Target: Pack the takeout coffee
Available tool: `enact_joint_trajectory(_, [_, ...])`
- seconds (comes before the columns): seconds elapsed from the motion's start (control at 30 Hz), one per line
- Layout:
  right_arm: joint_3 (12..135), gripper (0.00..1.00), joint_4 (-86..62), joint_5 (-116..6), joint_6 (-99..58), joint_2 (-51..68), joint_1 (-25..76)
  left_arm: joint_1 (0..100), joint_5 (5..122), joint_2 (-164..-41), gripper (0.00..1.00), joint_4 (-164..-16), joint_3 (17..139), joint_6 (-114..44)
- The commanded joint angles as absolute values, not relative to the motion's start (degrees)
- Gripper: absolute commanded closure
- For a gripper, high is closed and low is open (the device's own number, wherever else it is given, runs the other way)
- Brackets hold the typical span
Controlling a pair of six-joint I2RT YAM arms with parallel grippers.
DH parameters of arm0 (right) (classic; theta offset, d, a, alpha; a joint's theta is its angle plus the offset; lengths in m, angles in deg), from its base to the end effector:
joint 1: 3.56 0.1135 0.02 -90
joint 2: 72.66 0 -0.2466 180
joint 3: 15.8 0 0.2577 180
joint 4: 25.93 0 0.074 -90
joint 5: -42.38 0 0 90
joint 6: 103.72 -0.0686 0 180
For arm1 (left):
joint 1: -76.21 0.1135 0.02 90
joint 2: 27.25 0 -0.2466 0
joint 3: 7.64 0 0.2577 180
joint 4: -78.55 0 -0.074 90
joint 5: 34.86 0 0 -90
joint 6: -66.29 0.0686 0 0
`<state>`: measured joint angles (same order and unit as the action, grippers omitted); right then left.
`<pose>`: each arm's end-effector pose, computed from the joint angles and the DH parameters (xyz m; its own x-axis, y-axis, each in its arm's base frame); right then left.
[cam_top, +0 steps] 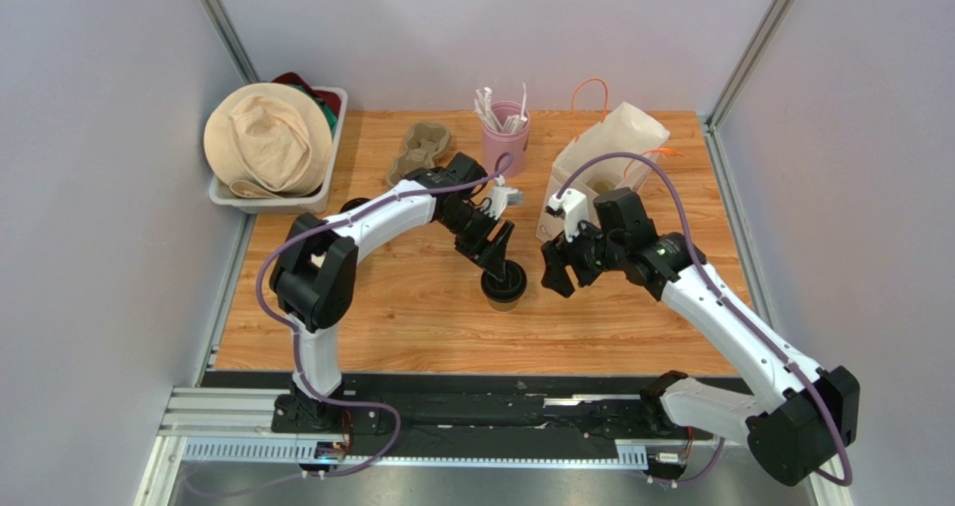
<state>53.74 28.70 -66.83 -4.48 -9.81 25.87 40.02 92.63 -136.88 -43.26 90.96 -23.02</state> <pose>0.2122 0.1456 0.2599 -0.5329 -0.4747 -0.7004 -0.7513 0.6463 0.1336 0.2993 -0.2707 0.1764 -0.7468 0.5582 -0.3616 0.6518 0.5062 -0.5647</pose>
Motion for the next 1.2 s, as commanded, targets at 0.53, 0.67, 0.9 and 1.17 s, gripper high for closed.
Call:
enact_joint_trajectory(0.53, [58.92, 0.41, 24.71, -85.5, -13.28, 10.13, 20.09, 38.77, 79.66, -136.15, 0.32, -45.1, 89.05, -19.76])
enact_joint_trajectory(0.67, [60.24, 0.51, 23.92, -90.07, -15.82, 13.03, 17.63, 38.85, 79.22, -135.62, 0.33, -45.71, 88.35, -19.84])
enact_joint_trajectory(0.9, [60.42, 0.57, 23.13, -92.89, -16.27, 14.62, 17.45, 38.77, 78.43, -135.53, 0.33, -45.8, 88.79, -19.76])
enact_joint_trajectory(1.17, [59.72, 0.56, 21.64, -89.46, -15.91, 14.88, 18.41, 38.85, 77.46, -135.18, 0.33, -45.89, 88.7, -19.84])
